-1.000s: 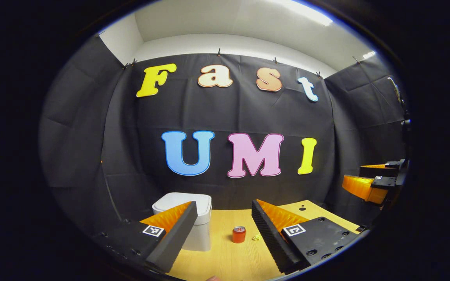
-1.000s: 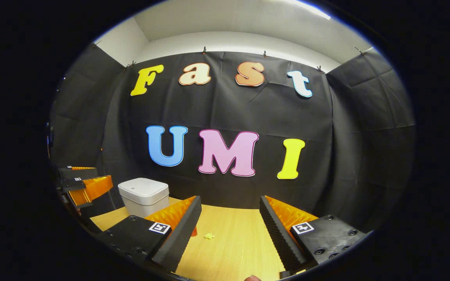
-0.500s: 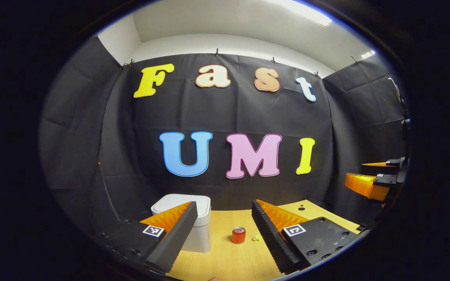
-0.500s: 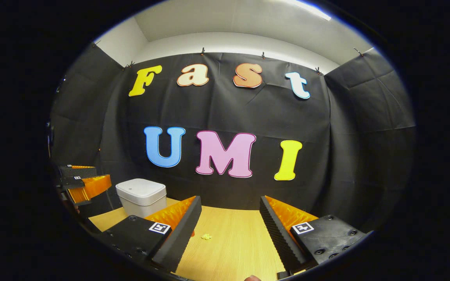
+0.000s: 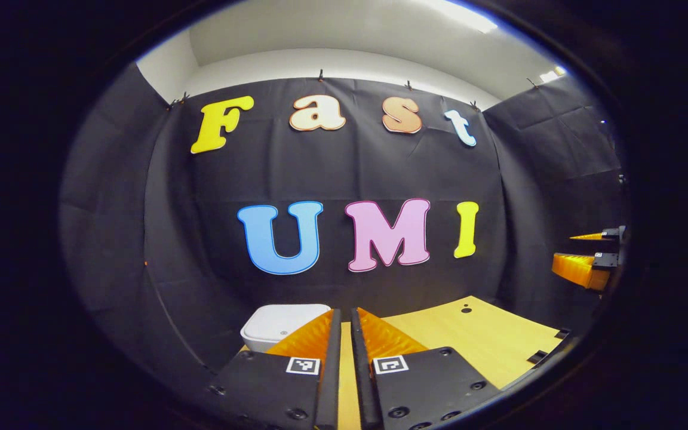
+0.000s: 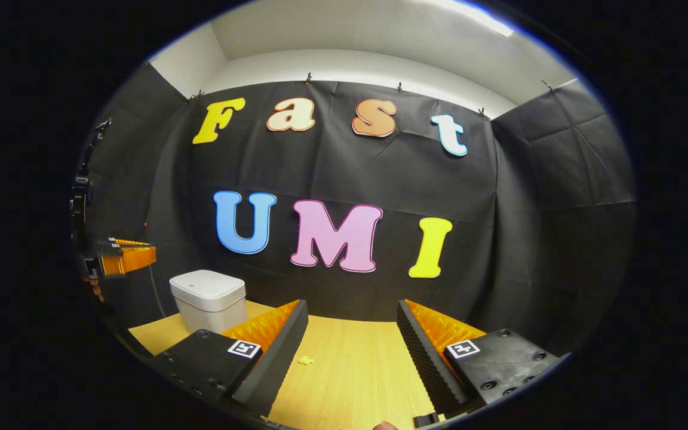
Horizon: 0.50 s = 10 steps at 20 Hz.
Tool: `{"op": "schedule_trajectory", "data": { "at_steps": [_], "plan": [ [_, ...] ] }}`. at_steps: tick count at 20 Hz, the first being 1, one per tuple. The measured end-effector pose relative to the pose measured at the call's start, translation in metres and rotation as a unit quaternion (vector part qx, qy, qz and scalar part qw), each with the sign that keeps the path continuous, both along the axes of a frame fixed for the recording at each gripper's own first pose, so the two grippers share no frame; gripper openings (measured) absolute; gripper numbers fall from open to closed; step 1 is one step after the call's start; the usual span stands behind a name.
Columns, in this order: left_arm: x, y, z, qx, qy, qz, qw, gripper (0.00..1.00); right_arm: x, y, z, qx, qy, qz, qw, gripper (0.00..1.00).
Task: Press the lid of the desktop garbage bin to open it, pick up the crumpled paper on the desktop and throw it into the bin, then pick up the pop can on the desktop and drop it into the bin, and finally close the garbage bin lid.
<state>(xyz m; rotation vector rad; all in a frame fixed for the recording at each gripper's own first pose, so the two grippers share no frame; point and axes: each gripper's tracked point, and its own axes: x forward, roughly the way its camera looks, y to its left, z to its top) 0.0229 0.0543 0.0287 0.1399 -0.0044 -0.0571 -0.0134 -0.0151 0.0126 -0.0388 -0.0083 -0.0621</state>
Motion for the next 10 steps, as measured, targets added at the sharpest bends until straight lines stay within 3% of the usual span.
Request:
{"op": "schedule_trajectory", "data": {
  "at_steps": [2, 4, 8, 10],
  "plan": [
    [0.015, 0.015, 0.002, 0.009, 0.002, 0.009, 1.0, 0.11, 0.001, 0.0, -0.003, -0.001, 0.005, 0.001, 1.0, 0.96],
    [0.03, 0.014, -0.011, -0.033, 0.034, -0.012, 0.999, 0.06, 0.002, -0.001, -0.004, -0.004, 0.01, 0.005, 1.0, 0.96],
    [0.103, 0.055, -0.036, -0.093, 0.135, 0.012, 0.987, 0.06, 0.036, -0.009, -0.013, 0.009, 0.015, 0.03, 0.999, 0.96],
    [0.145, 0.086, -0.048, -0.082, 0.169, 0.041, 0.981, 0.06, 0.067, -0.008, -0.026, 0.023, 0.024, 0.047, 0.998, 0.96]
  ]
}}
